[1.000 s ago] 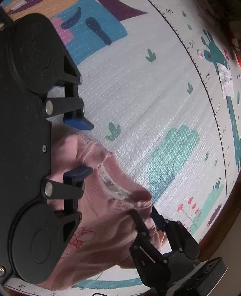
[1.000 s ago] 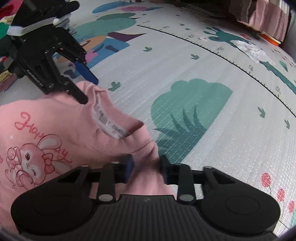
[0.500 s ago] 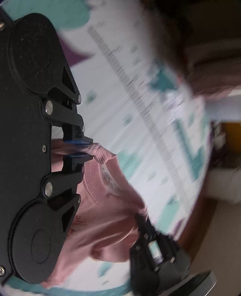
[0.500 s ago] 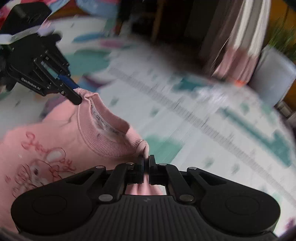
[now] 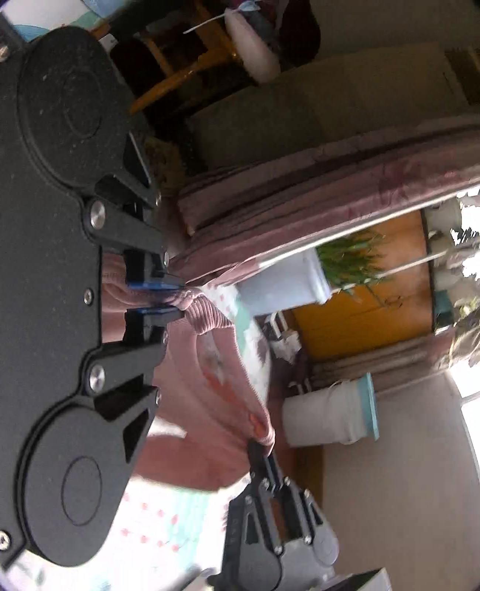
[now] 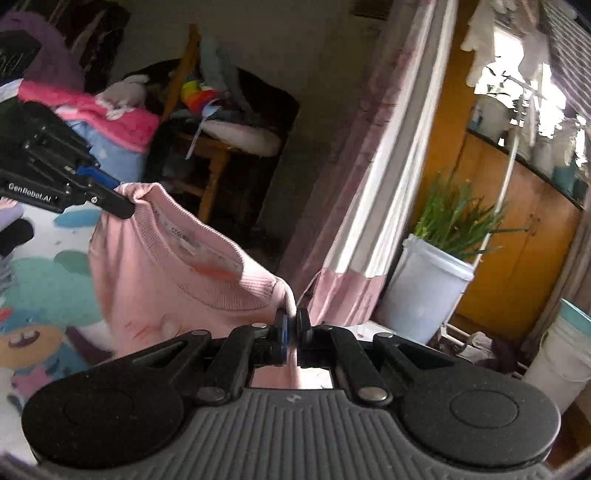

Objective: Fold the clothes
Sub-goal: 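Lift the sweatshirt by the collar with both tools and shake it out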

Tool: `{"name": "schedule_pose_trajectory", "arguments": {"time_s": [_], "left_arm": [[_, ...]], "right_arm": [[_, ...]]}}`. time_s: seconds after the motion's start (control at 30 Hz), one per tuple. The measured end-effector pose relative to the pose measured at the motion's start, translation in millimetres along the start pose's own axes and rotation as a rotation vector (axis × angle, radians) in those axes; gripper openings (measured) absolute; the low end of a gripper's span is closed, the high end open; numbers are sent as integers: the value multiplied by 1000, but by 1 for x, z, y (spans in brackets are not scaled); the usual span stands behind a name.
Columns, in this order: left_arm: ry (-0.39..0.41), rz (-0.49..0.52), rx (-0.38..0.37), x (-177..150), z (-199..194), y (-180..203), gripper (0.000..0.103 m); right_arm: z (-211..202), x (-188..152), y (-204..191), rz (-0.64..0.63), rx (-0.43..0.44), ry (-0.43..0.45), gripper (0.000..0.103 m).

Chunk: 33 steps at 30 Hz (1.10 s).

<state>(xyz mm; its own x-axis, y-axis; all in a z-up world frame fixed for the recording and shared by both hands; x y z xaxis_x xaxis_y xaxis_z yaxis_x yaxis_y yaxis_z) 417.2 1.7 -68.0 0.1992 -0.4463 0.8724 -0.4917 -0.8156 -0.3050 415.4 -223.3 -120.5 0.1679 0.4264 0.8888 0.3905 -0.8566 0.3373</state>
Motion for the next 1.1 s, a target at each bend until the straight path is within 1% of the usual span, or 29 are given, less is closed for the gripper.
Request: {"name": "schedule_pose_trajectory", "arguments": {"time_s": [0.07,0.17,0.3,0.43,0.53,0.7,0.77,0.87,0.93,1.0,1.1], "left_arm": [[-57,80,-27,-23,0,17,8],[-171,209,-103,-75,3,51,8],[-314,306,-209,-145,0,90,8],[-402,402,-294,-194,-11,125,7],[-435,472,-339,-215,-18,150,7],[-469,521,-419,-237,-37,176,7],[-480,526,-450,-243,-51,186,7],[-498,527,-502,-254,-70,202,7],[-511,534,-550,-260,-87,215,7],[-527,532,-593,-265,-103,228,7],[-542,495,-645,-271,-129,248,7]], "right_arm": [[-3,-19,-14,-61,50,-32,5],[-7,-60,-43,-189,146,-114,5],[-16,-119,-88,-326,275,-229,5],[-27,-172,-131,-457,396,-331,5],[-38,-199,-155,-539,473,-376,5],[-59,-223,-173,-576,552,-422,6],[-64,-225,-173,-580,575,-434,6],[-83,-232,-179,-572,614,-454,6],[-102,-238,-188,-561,653,-466,6],[-130,-239,-204,-561,688,-475,6],[-160,-247,-215,-539,728,-498,6]]}}
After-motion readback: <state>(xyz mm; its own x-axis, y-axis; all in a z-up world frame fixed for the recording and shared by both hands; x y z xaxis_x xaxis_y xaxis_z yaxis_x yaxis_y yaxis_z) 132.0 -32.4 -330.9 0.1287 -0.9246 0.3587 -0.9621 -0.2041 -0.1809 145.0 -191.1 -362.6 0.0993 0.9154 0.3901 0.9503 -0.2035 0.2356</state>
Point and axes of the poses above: each gripper's, at about its wrist camera, not at the fingertips, and z roughly the way its jaws point, y to its right, x to its top, the point moved 3 cm from there along z, roughly the way its jaws point, and after that the axes turned 1 degree about -y, right-handed, at the moved point
